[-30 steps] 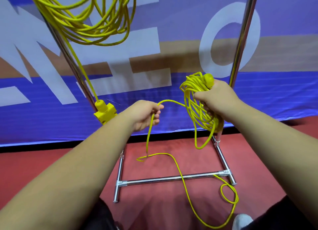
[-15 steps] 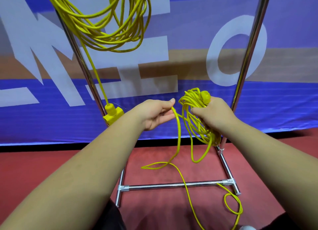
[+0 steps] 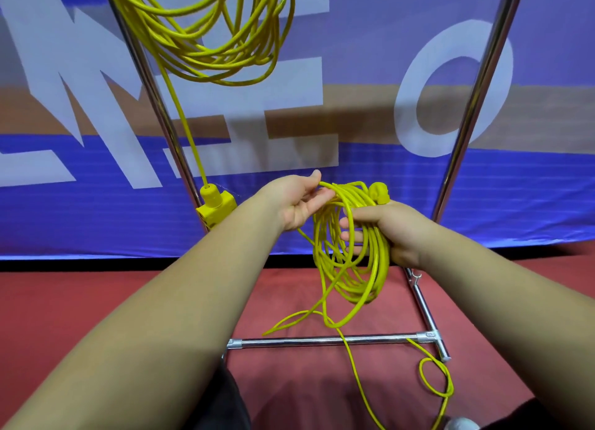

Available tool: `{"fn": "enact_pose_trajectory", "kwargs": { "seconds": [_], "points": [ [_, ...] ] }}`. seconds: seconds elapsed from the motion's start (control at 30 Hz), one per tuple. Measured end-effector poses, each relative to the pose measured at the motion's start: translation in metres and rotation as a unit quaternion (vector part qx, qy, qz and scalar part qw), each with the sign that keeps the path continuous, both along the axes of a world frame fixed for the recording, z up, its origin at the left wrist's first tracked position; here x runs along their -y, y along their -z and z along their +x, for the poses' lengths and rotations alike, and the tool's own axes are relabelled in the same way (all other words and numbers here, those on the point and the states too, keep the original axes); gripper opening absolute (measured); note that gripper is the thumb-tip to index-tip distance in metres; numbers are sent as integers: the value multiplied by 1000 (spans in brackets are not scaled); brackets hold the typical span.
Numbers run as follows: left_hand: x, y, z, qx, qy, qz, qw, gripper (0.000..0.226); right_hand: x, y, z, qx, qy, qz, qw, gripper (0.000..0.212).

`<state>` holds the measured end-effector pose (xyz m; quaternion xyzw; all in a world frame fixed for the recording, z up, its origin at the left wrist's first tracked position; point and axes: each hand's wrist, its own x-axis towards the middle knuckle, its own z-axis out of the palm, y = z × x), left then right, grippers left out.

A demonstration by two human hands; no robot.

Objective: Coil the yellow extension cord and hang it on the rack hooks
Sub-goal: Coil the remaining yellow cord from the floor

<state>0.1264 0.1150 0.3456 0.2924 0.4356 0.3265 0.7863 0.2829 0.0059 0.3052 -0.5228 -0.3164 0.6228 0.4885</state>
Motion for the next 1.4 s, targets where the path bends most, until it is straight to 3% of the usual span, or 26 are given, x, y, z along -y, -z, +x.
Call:
{"fn": "enact_pose_trajectory", "kwargs": {
  "seconds": [0.27, 0.4, 0.53, 0.67, 0.73, 0.83, 0.87, 0.97, 1.1, 1.17, 1.27, 1.4],
  "points": [
    [-7, 5, -12, -189, 117, 28, 974, 33, 2, -5, -11, -10, 26, 27, 999, 30],
    [-3, 15, -15, -313, 163, 137, 926, 49, -3, -6, -6, -4, 35, 47, 998, 40],
    [-2, 19, -21, -322, 285, 217, 876, 60, -6, -10, -2, -10, 59, 59, 996, 31],
    [5, 26, -31, -255, 484, 272, 792, 50, -9, -16, 5, -56, 108, 43, 992, 22],
    [7, 31, -34, -234, 557, 306, 736, 72, -10, -18, 11, -76, 114, 29, 990, 23],
    [11, 32, -28, -309, 560, 410, 650, 92, -13, -21, 19, -98, 122, 22, 987, 25],
    [14, 32, -26, -316, 543, 432, 647, 91, -14, -21, 21, -104, 127, 22, 986, 25],
    [25, 38, -20, -285, 497, 441, 690, 77, -14, -22, 26, -124, 131, 25, 983, 27],
    [31, 41, -14, -278, 415, 489, 715, 35, -11, -24, 23, -158, 136, 37, 977, 26],
    [32, 44, -9, -278, 355, 505, 736, 30, -10, -25, 21, -175, 138, 38, 974, 26],
    [36, 48, -2, -310, 337, 533, 711, 35, -10, -24, 21, -168, 123, 17, 978, 22],
    [39, 50, 0, -330, 386, 534, 676, 30, -11, -23, 24, -140, 103, 6, 985, 12]
  ]
}}
